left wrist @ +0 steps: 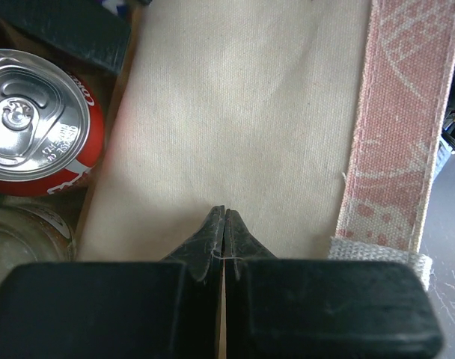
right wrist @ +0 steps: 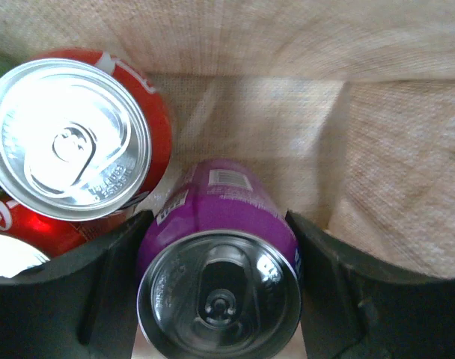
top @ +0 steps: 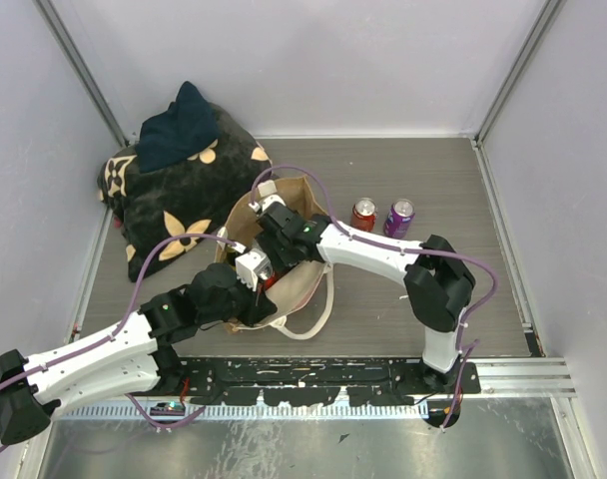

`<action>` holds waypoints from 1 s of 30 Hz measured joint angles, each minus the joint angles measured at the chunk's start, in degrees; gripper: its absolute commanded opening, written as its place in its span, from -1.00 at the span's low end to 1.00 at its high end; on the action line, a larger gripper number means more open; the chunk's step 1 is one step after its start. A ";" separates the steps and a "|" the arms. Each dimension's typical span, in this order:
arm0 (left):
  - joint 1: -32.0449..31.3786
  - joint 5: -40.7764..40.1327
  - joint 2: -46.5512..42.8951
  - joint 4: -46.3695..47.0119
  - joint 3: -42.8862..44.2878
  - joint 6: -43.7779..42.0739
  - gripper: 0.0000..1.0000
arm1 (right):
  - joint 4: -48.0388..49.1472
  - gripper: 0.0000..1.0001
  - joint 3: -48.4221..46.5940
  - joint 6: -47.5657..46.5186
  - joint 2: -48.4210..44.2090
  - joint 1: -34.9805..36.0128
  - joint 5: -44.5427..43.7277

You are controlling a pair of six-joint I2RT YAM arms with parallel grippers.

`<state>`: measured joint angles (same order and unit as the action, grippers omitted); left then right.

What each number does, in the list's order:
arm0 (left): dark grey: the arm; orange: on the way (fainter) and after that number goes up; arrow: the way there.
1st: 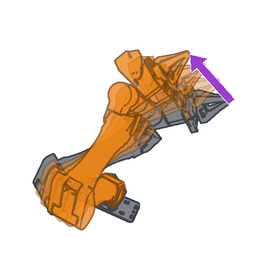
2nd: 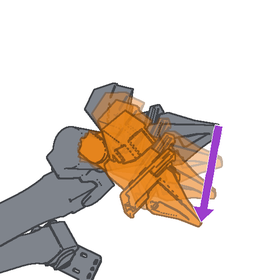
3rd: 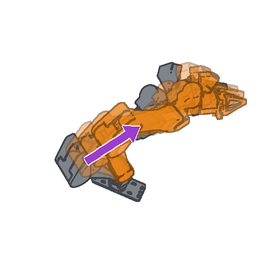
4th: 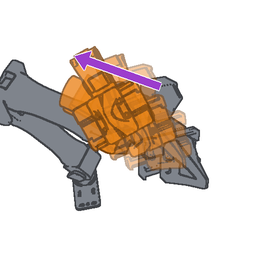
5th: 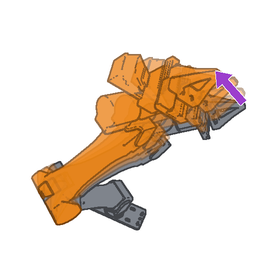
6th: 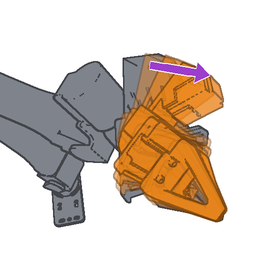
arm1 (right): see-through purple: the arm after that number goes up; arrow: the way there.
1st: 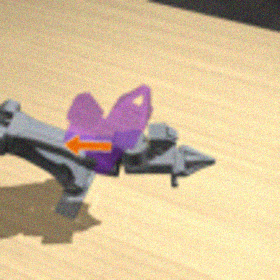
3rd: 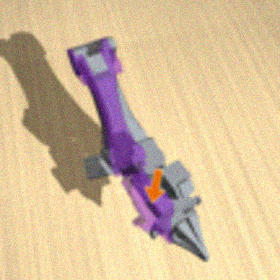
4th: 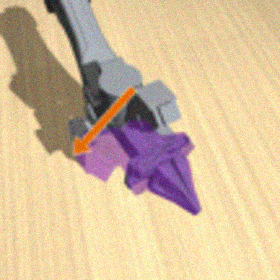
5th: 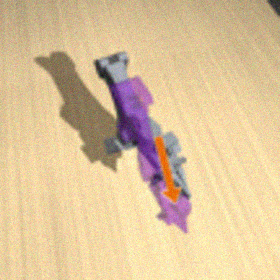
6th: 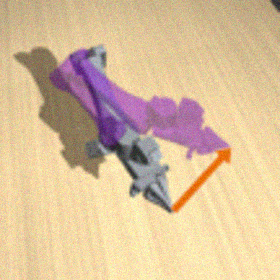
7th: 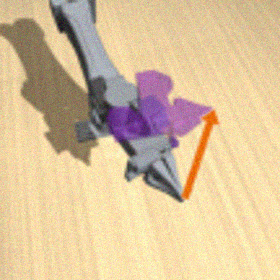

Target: Take the beverage out of the canvas bag

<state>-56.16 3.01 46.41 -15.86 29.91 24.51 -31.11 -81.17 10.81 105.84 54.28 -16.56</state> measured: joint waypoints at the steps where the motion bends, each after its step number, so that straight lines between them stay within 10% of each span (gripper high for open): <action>1: 0.00 -0.07 0.00 -0.04 0.00 0.00 -0.87 | -0.92 -0.99 -0.79 -0.15 -0.39 0.00 -0.52; 25: 0.00 -0.59 0.28 -0.31 0.00 0.00 -0.87 | -6.51 -0.99 -13.31 -4.26 -31.61 -0.50 -32.96; 30: 0.00 -0.57 0.31 -0.31 0.00 0.00 -0.87 | -8.66 -0.99 -5.97 -0.48 -38.62 -14.40 -33.42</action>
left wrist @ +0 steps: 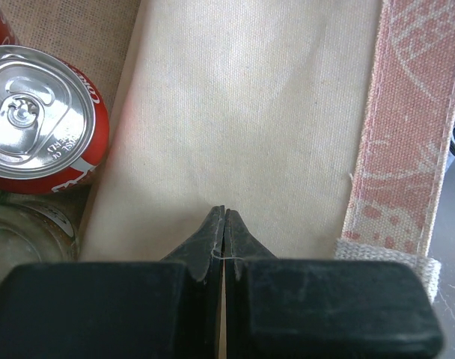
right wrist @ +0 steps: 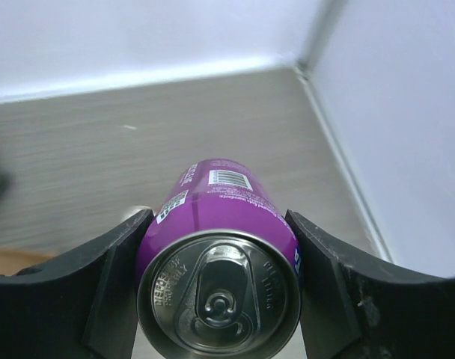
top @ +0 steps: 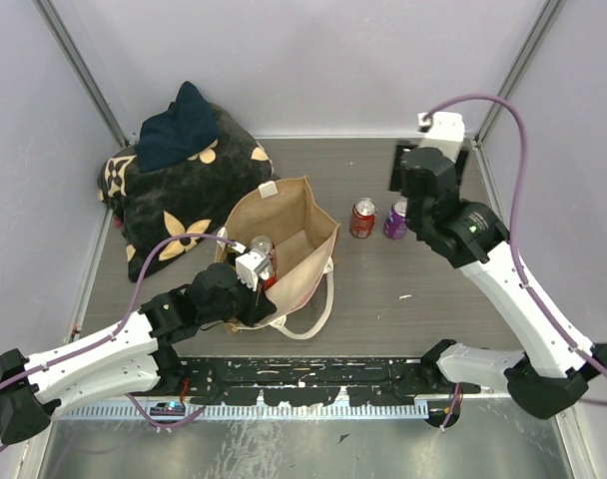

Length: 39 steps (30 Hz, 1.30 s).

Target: Take the beverage out of the canvas bag

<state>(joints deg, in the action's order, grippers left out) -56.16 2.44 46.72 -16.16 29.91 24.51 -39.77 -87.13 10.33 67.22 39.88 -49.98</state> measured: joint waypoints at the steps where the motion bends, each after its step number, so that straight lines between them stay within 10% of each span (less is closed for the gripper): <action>1: 0.00 0.00 0.07 0.02 0.00 0.00 -0.87 | -0.17 -0.99 2.21 0.81 -1.20 -2.86 0.37; 13: 0.00 0.00 0.42 0.02 0.00 0.00 -0.88 | -0.83 -0.99 36.06 12.57 -8.22 -10.12 9.94; 35: -0.02 -0.46 0.55 0.02 0.00 0.00 -0.87 | 18.27 -0.98 48.09 16.74 -0.13 -18.91 20.92; 39: -0.04 -0.46 1.05 0.02 0.11 0.00 -0.85 | 19.23 -0.50 48.09 17.05 1.81 -19.96 22.77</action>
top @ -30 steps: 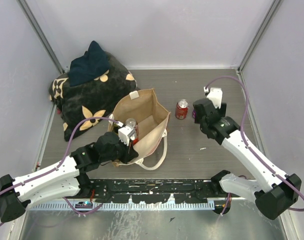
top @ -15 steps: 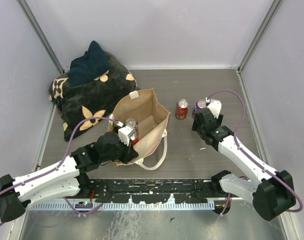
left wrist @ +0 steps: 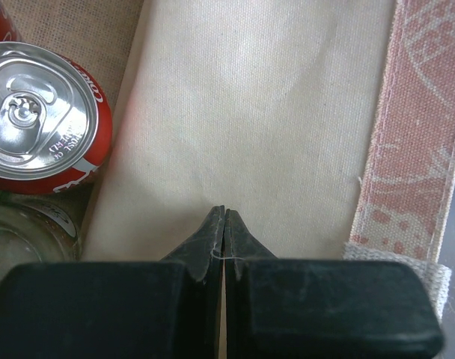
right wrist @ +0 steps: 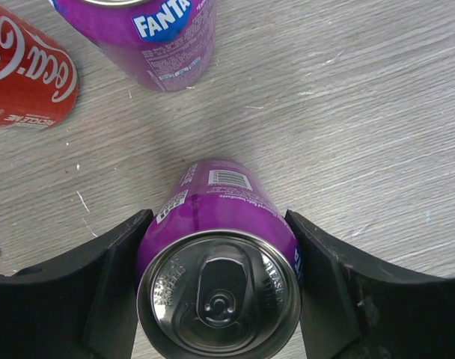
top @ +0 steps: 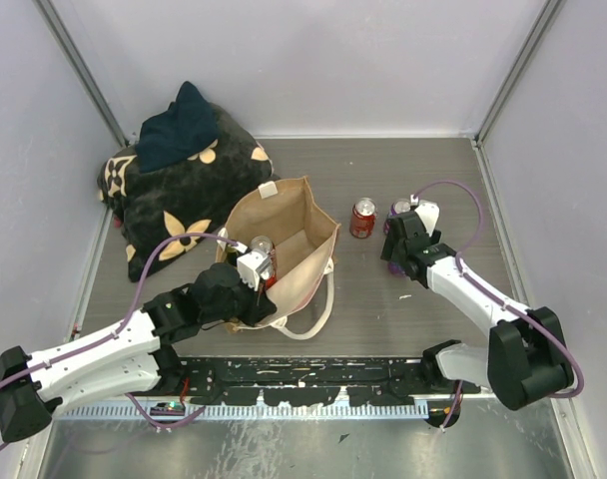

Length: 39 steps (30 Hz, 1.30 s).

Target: Take the beverage out of the canvas bag

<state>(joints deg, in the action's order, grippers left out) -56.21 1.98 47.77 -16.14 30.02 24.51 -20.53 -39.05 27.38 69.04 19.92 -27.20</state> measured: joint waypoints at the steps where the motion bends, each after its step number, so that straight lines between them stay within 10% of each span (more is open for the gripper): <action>1: 0.00 0.00 0.15 0.04 0.04 0.00 -0.85 | 0.00 -0.24 0.00 0.04 0.39 -0.22 0.39; 3: 0.00 0.00 0.31 0.02 0.07 -0.02 -0.85 | 0.09 0.45 -0.07 0.17 1.01 -0.42 0.74; 8: 0.00 0.00 0.46 0.02 0.09 -0.02 -0.84 | 0.15 0.98 -1.01 0.96 2.19 -0.55 0.66; 20: 0.00 -0.98 -0.50 -0.66 0.09 0.28 -0.84 | -8.63 0.84 -15.02 -0.07 -1.88 1.31 -0.94; 31: 0.00 -4.11 -2.67 -2.93 0.09 2.23 -0.84 | -14.08 0.70 -46.93 -5.60 4.39 30.77 -8.61; 39: 0.00 -7.76 -5.18 -5.27 -0.07 5.66 -0.85 | -14.99 0.71 -50.64 -7.80 16.15 36.04 -3.45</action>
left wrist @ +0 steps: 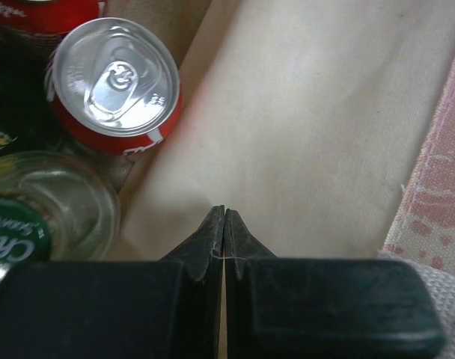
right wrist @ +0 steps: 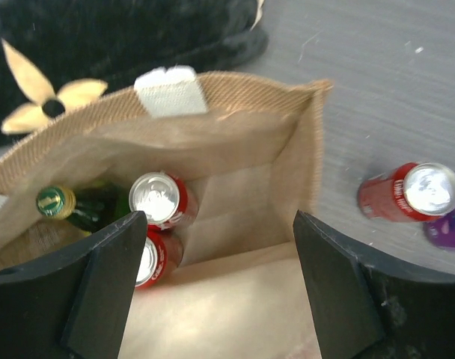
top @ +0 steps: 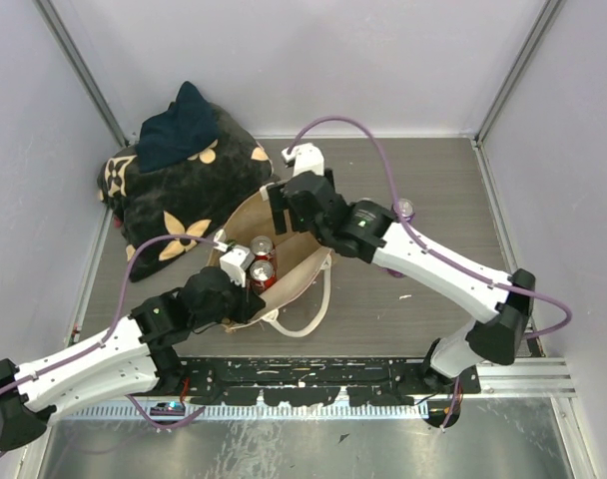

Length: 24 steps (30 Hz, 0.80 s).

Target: Take the beverage out of the canvas bag

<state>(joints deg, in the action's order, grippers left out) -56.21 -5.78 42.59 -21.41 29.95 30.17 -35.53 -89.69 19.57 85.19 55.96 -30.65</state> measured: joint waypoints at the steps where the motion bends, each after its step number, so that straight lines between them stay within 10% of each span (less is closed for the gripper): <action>1: 0.00 -0.46 -0.31 -0.26 -0.07 0.44 -0.85 | 0.07 0.72 0.33 0.00 0.92 0.20 0.85; 24: 0.00 -4.61 -0.44 -3.39 -0.15 5.95 -0.86 | 11.08 0.95 4.59 -1.92 20.72 0.59 14.12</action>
<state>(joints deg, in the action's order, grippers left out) -56.21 -10.39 42.15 -24.80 29.80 36.12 -24.45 -85.10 17.65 105.91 56.55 -16.53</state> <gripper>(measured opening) 0.075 0.974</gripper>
